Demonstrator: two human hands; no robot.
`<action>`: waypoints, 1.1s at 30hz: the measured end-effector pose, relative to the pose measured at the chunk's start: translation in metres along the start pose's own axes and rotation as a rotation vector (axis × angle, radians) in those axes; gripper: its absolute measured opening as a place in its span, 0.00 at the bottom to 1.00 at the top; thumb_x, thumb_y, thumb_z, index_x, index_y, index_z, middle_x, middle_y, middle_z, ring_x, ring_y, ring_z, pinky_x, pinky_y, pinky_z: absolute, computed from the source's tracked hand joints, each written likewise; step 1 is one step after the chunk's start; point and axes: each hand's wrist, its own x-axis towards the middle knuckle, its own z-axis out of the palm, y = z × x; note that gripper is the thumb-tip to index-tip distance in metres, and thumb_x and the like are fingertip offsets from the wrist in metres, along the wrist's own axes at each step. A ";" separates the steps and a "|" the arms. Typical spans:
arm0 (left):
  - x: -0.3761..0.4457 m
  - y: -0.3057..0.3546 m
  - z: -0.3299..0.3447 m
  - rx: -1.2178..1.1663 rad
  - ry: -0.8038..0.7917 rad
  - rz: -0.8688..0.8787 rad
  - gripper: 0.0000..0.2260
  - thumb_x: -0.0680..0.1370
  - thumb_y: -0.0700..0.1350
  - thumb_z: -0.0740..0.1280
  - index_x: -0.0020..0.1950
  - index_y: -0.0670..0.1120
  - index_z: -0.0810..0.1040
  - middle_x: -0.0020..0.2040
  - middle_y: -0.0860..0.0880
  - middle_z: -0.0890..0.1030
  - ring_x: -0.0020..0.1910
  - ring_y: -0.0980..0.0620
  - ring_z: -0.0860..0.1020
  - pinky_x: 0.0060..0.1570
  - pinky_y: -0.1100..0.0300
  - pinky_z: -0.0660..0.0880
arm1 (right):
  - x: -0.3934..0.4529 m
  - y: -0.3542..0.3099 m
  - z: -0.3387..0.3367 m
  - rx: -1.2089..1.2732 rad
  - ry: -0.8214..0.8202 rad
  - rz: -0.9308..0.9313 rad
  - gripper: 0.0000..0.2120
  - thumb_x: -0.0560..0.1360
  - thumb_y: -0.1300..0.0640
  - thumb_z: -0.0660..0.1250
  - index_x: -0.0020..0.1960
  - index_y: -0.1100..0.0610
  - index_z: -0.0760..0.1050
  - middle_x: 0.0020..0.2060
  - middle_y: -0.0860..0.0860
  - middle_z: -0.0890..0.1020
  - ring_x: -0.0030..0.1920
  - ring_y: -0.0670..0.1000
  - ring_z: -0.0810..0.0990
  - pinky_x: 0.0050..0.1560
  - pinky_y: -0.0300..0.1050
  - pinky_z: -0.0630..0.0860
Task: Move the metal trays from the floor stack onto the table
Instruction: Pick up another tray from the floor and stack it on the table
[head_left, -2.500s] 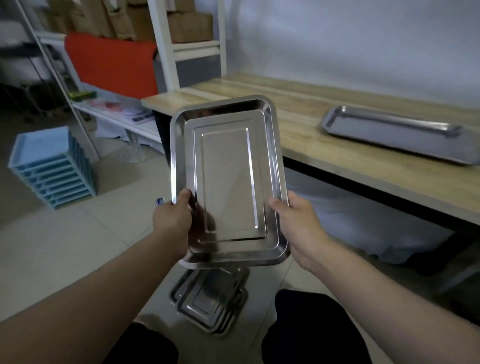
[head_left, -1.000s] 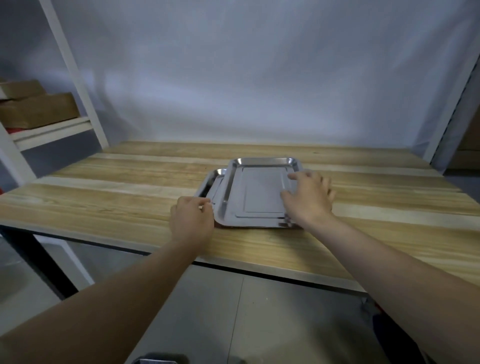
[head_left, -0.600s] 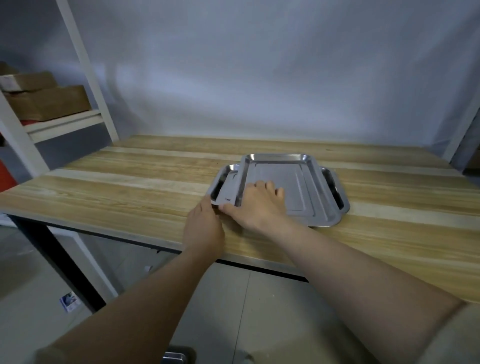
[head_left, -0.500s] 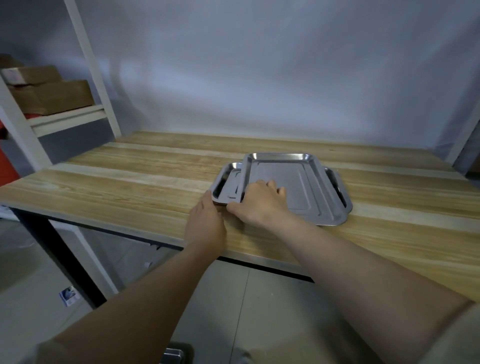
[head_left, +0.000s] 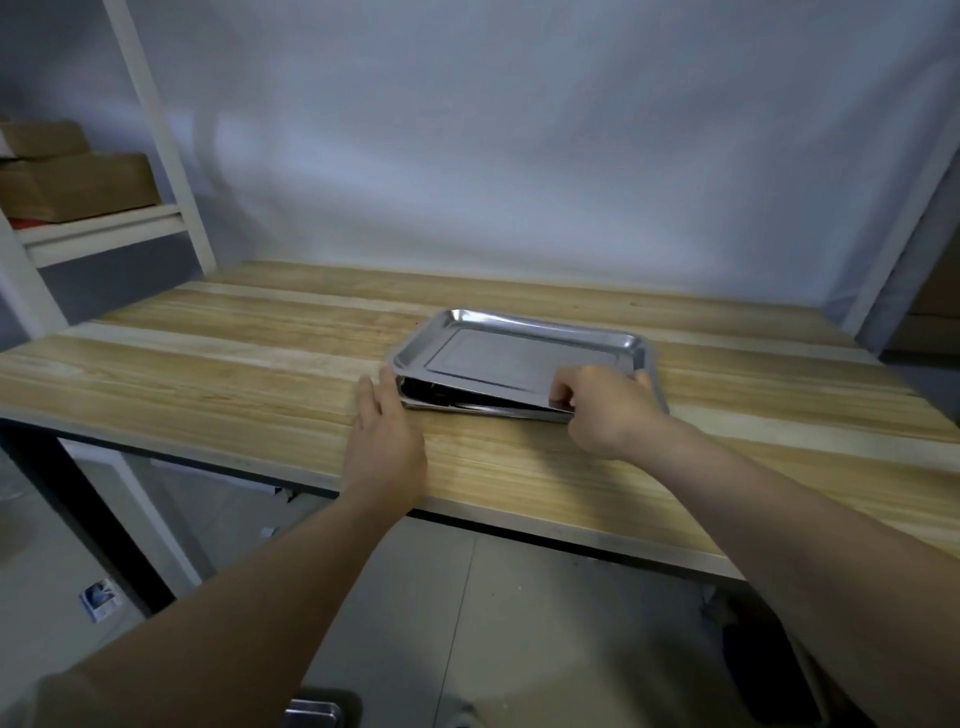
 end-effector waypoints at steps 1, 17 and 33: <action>0.000 0.000 0.000 0.001 -0.003 -0.004 0.34 0.80 0.38 0.58 0.79 0.47 0.41 0.80 0.43 0.44 0.76 0.41 0.60 0.71 0.47 0.65 | 0.000 0.004 0.001 -0.045 0.016 -0.002 0.15 0.73 0.66 0.59 0.53 0.49 0.72 0.48 0.50 0.82 0.54 0.55 0.78 0.63 0.51 0.59; 0.004 -0.003 0.002 -0.019 -0.016 0.006 0.34 0.80 0.49 0.61 0.79 0.48 0.46 0.79 0.47 0.56 0.77 0.48 0.57 0.74 0.46 0.59 | 0.008 -0.019 0.039 0.299 0.043 -0.159 0.13 0.79 0.54 0.60 0.63 0.53 0.71 0.61 0.50 0.75 0.64 0.52 0.71 0.70 0.56 0.59; -0.002 -0.003 -0.003 0.010 -0.009 0.068 0.22 0.82 0.51 0.57 0.76 0.48 0.64 0.77 0.48 0.62 0.75 0.48 0.63 0.72 0.49 0.63 | -0.006 -0.031 0.040 0.306 0.012 -0.148 0.25 0.79 0.40 0.56 0.72 0.51 0.66 0.70 0.49 0.72 0.70 0.52 0.68 0.74 0.59 0.52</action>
